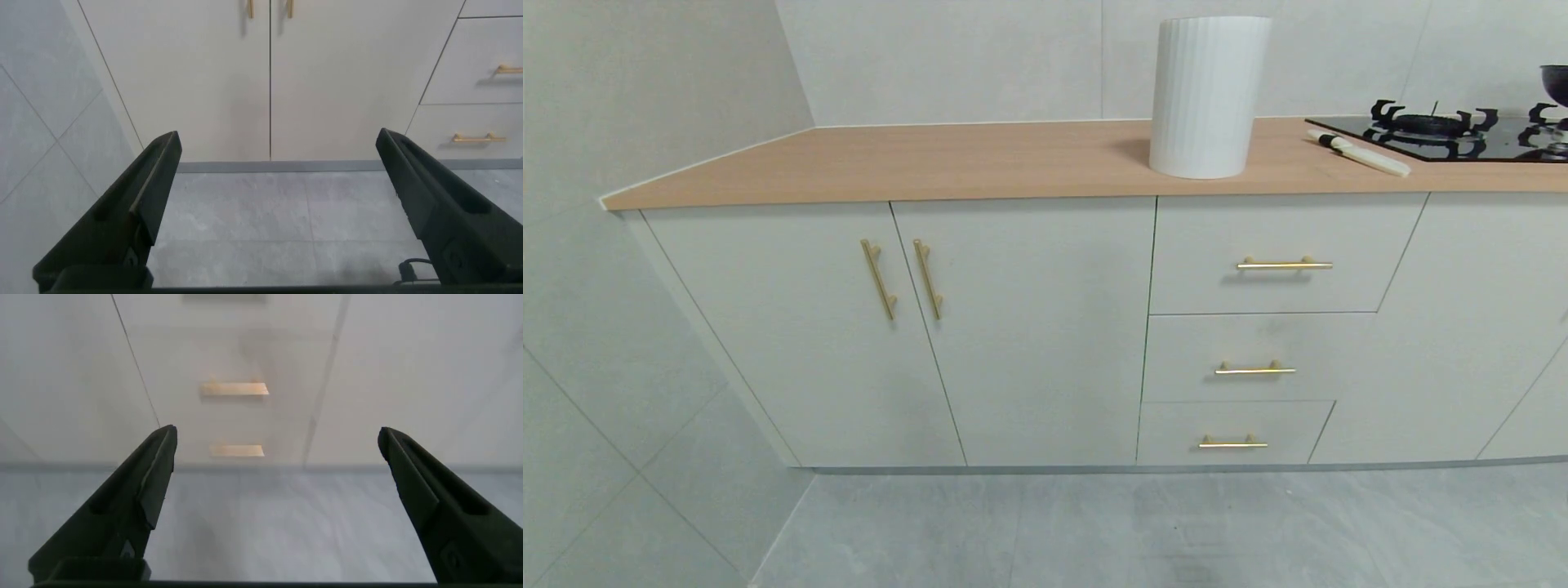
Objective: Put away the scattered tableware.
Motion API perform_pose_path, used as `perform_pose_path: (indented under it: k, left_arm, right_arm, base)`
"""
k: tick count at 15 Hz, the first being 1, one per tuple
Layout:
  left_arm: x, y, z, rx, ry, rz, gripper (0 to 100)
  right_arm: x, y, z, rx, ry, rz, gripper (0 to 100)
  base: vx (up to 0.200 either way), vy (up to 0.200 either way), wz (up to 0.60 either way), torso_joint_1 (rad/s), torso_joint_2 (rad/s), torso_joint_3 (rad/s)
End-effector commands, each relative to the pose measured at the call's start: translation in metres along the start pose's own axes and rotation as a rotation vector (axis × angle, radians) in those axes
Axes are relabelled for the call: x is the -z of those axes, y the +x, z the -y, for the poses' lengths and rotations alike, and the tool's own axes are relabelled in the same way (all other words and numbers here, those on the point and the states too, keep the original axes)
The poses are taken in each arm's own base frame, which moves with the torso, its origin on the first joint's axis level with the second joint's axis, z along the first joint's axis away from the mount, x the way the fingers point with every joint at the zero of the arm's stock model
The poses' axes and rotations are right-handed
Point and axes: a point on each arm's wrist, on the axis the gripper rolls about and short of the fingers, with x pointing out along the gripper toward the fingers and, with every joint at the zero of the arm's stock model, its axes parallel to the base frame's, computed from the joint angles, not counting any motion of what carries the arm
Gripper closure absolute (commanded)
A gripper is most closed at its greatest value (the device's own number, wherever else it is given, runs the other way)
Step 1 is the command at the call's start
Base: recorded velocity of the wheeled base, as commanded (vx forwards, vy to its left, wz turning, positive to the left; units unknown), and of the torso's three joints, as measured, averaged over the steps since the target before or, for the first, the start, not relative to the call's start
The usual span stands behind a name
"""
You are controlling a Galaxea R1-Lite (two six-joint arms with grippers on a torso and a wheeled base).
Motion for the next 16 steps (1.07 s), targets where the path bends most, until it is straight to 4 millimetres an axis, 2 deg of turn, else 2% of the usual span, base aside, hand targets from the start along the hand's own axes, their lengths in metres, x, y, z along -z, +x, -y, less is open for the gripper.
perform_pose_path:
  k: [1,3,5,6,8,10,11,12,16]
  left_arm:
    - [0.0,0.0,0.0,0.0,0.0,0.0,0]
    - [0.0,0.0,0.0,0.0,0.0,0.0,0]
    - [0.0,0.0,0.0,0.0,0.0,0.0,0]
    - [0.0,0.0,0.0,0.0,0.0,0.0,0]
    - [0.0,0.0,0.0,0.0,0.0,0.0,0]
    - [0.0,0.0,0.0,0.0,0.0,0.0,0]
    - [0.0,0.0,0.0,0.0,0.0,0.0,0]
    - [0.0,0.0,0.0,0.0,0.0,0.0,0]
    - [0.0,0.0,0.0,0.0,0.0,0.0,0]
  right_arm:
    - [0.005,-0.07,0.014,0.115,0.044,0.209,0]
    - [0.016,-0.08,0.015,0.125,0.034,0.245,0]
    - [0.022,-0.08,0.013,0.156,0.034,0.242,0]
    - [0.034,-0.084,0.011,0.167,0.033,0.264,0]
    - [0.04,-0.079,0.01,0.155,0.033,0.238,0]
    - [0.047,-0.073,0.006,0.018,0.075,0.223,0]
    - [0.055,-0.067,0.003,-0.09,0.08,0.214,0]
    - [0.063,-0.061,0.001,-0.126,0.076,0.195,0]
    - [0.089,-0.046,-0.002,-0.13,0.068,0.145,0]
  base:
    - [0.0,0.0,0.0,0.0,0.0,0.0]
    - [0.0,0.0,0.0,0.0,0.0,0.0]
    - [0.0,0.0,0.0,0.0,0.0,0.0]
    - [0.0,0.0,0.0,0.0,0.0,0.0]
    - [0.0,0.0,0.0,0.0,0.0,0.0]
    - [0.0,0.0,0.0,0.0,0.0,0.0]
    - [0.0,0.0,0.0,0.0,0.0,0.0]
    - [0.0,0.0,0.0,0.0,0.0,0.0]
    - [0.0,0.0,0.0,0.0,0.0,0.0]
